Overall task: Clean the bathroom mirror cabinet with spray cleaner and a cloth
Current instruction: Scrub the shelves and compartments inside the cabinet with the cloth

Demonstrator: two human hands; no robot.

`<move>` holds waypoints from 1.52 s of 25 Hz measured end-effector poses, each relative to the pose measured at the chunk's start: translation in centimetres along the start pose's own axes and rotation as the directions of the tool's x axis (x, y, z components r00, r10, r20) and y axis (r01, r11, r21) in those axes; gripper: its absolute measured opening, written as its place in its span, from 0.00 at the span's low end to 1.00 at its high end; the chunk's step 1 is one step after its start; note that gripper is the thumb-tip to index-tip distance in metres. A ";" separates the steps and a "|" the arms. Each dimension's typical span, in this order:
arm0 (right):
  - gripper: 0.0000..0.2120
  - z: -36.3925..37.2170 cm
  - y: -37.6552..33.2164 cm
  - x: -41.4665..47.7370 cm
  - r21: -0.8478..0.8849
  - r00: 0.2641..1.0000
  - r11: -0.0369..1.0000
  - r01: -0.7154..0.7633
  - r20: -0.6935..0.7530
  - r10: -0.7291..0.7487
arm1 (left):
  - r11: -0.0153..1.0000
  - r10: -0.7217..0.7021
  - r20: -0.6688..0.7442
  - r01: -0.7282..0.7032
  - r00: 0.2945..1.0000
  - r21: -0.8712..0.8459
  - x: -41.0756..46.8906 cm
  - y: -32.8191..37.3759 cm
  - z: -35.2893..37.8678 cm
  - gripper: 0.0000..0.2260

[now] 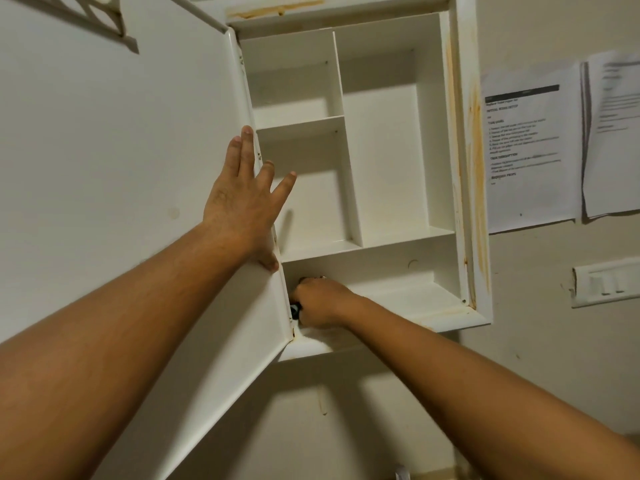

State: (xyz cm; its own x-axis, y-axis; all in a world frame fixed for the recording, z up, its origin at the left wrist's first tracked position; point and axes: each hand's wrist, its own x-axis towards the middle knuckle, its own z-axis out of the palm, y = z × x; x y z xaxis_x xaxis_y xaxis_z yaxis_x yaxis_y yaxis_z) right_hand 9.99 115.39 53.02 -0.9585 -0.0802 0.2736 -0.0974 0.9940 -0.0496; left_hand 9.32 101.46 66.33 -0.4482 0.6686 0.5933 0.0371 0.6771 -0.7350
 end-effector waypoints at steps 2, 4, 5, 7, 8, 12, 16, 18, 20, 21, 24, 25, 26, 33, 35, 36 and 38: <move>0.08 -1.2 1.5 -0.7 0.333 0.992 0.942 -0.038 0.126 -0.005 | 1.000 0.002 0.002 -0.003 1.000 0.005 0.0 0.0 -0.1 0.67; 0.10 -0.7 2.2 -1.3 0.695 0.984 0.711 -0.102 -0.036 0.177 | 1.000 0.005 0.001 -0.005 1.000 0.007 0.1 0.1 -0.1 0.67; 0.10 -0.1 1.8 -1.4 0.793 0.916 0.604 -0.074 -0.185 0.355 | 1.000 0.002 0.000 -0.002 1.000 0.006 0.2 0.1 -0.1 0.67; 0.08 1.6 0.6 -0.9 0.881 0.719 0.470 0.048 -0.357 0.597 | 1.000 -0.001 0.001 0.001 1.000 0.000 0.3 0.1 0.0 0.68; 0.08 2.1 -0.1 -0.5 0.891 0.687 0.447 0.081 -0.375 0.622 | 1.000 0.003 0.004 -0.003 1.000 -0.004 0.3 0.1 -0.1 0.68; 0.11 3.0 -1.6 1.4 0.599 0.797 0.799 -0.053 -0.456 0.395 | 1.000 0.005 -0.001 -0.005 1.000 -0.005 0.2 0.0 0.0 0.68; 0.07 3.5 -1.2 1.5 0.455 0.735 0.887 -0.083 -0.573 0.363 | 1.000 0.014 -0.004 -0.014 1.000 -0.005 0.4 0.0 0.1 0.68; 0.05 3.9 -0.9 1.4 0.650 0.611 0.760 -0.017 -0.595 0.523 | 1.000 0.008 -0.005 -0.008 1.000 0.000 0.4 0.0 0.2 0.68; 0.05 3.9 -1.0 1.9 0.762 0.624 0.643 0.073 -0.538 0.567 | 1.000 0.008 -0.002 -0.008 1.000 -0.003 0.4 0.0 0.2 0.68; 0.05 3.9 -1.2 2.2 0.777 0.659 0.624 0.087 -0.515 0.549 | 1.000 0.009 -0.001 -0.009 1.000 -0.005 0.4 0.0 0.2 0.68; 0.03 3.6 -1.2 3.0 0.829 0.687 0.556 0.064 -0.441 0.578 | 1.000 0.005 -0.011 -0.005 1.000 -0.003 0.4 0.1 0.2 0.68; 0.02 3.6 -1.1 3.2 0.833 0.682 0.551 0.041 -0.426 0.594 | 1.000 0.005 -0.012 -0.005 1.000 -0.001 0.4 0.1 0.2 0.68; 0.02 3.5 -0.9 3.1 0.821 0.674 0.571 0.009 -0.427 0.603 | 1.000 0.005 -0.013 -0.005 1.000 0.001 0.4 0.1 0.2 0.68; 0.07 2.7 -1.1 2.7 0.410 0.759 0.890 -0.200 -0.509 0.406 | 1.000 0.001 -0.007 -0.001 1.000 -0.002 0.5 0.2 0.3 0.68; 0.02 2.6 -0.7 2.2 0.128 0.849 0.973 -0.193 -0.476 0.231 | 1.000 0.002 0.007 -0.002 1.000 0.000 0.4 0.1 0.2 0.68; 0.03 2.4 -0.6 1.9 0.028 0.883 0.983 -0.183 -0.435 0.177 | 1.000 -0.001 0.009 0.001 1.000 0.006 0.4 0.1 0.2 0.68; 0.06 1.7 -0.6 1.8 -0.146 0.927 0.975 -0.170 -0.359 0.108 | 1.000 -0.006 0.013 0.006 1.000 0.012 0.3 0.1 0.1 0.68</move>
State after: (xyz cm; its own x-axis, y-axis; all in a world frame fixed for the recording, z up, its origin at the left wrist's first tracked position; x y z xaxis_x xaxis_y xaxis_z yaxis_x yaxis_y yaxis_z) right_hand 7.83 114.54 51.91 -0.8032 0.0592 0.5928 0.1071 0.9932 0.0459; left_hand 9.13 101.72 66.39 -0.4604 0.6605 0.5931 0.0238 0.6770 -0.7356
